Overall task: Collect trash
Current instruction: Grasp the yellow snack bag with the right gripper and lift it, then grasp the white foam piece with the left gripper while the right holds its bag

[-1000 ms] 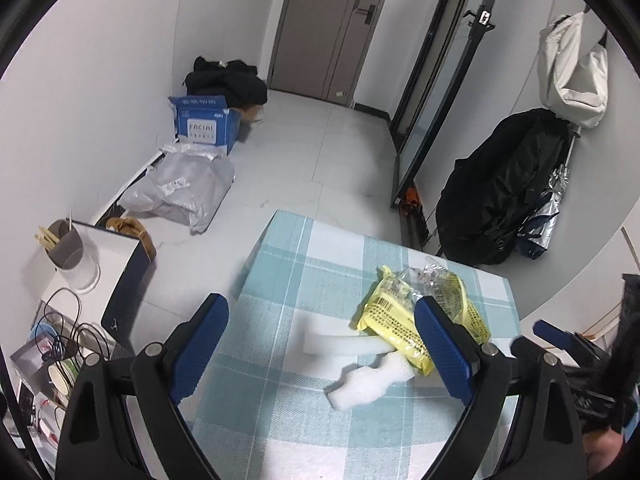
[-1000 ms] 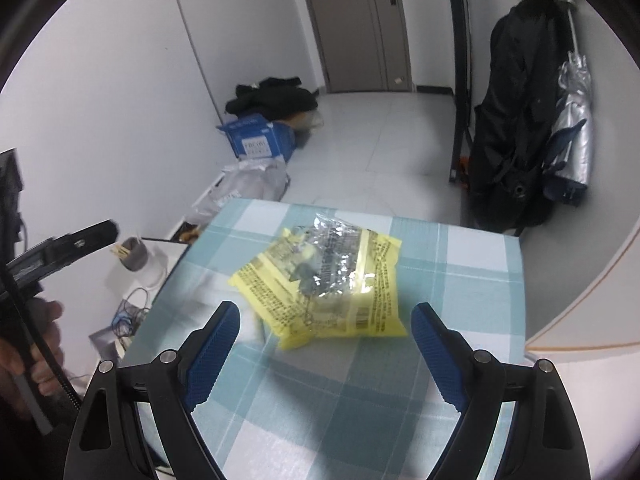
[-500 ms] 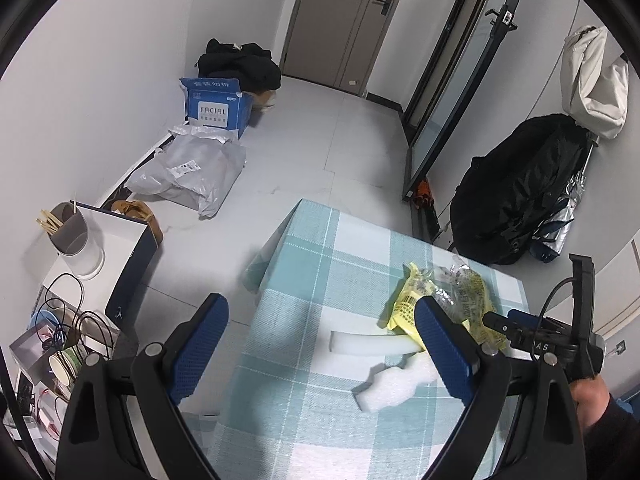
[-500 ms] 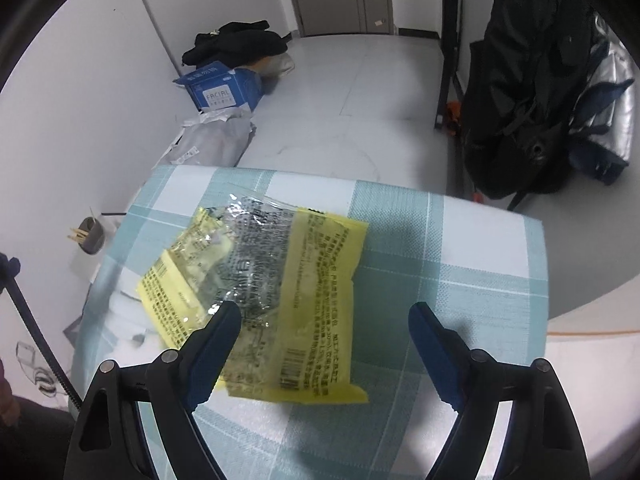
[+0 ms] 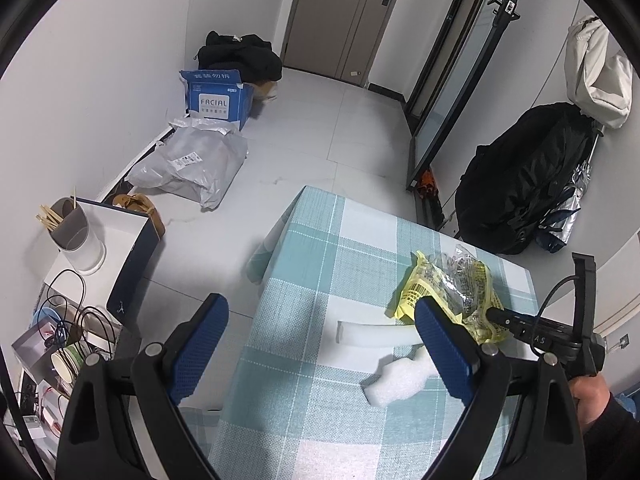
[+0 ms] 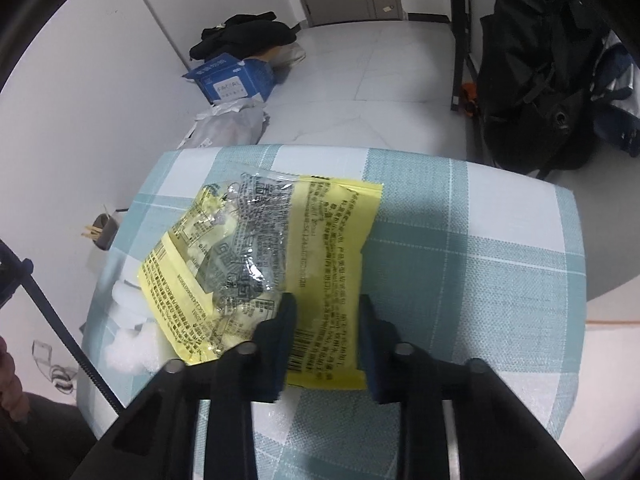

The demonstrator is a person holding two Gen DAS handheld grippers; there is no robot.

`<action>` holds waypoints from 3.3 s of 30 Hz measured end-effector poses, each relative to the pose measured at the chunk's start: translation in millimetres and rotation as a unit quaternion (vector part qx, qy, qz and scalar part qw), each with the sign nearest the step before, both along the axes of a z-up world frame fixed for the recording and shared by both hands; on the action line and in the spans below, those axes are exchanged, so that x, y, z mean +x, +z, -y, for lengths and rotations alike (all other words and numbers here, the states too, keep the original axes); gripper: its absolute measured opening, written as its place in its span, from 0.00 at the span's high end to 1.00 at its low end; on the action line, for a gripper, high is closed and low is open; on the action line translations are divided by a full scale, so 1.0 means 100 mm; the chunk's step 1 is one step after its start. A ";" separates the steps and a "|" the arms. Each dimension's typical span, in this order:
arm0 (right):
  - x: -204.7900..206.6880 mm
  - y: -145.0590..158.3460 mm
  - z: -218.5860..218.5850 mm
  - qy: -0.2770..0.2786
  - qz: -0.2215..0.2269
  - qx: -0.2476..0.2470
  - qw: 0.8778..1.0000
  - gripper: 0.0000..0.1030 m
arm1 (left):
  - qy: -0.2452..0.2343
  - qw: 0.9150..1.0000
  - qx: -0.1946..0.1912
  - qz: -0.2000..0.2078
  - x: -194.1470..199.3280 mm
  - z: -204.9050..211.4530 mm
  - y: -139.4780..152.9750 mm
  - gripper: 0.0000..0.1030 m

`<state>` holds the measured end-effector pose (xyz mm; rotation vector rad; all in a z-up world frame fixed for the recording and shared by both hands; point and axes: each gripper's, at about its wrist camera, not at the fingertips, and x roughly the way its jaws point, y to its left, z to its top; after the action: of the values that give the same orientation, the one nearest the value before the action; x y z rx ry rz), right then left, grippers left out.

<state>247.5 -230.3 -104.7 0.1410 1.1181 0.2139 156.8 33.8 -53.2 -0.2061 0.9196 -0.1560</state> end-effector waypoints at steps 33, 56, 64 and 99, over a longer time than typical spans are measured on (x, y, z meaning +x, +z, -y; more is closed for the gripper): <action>-1.50 0.31 0.23 0.017 0.001 0.070 0.997 0.89 | -0.018 0.999 0.027 -0.012 -0.13 0.31 -0.05 0.11; -1.08 -0.06 -0.32 0.075 0.026 -0.075 0.994 0.41 | -0.047 0.992 0.107 0.047 -0.19 0.46 0.03 0.11; -1.03 -0.07 -0.30 0.082 0.042 -0.067 0.993 0.59 | -0.068 0.995 0.072 -0.002 -0.06 0.43 -0.13 0.11; -1.13 0.31 0.14 0.052 0.083 0.017 0.995 0.76 | -0.159 0.976 0.098 -0.111 -0.14 0.93 -0.65 0.11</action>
<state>134.5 -244.1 -73.2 0.0937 0.9572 0.3315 142.9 -59.3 -118.4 0.1112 1.1813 -0.3415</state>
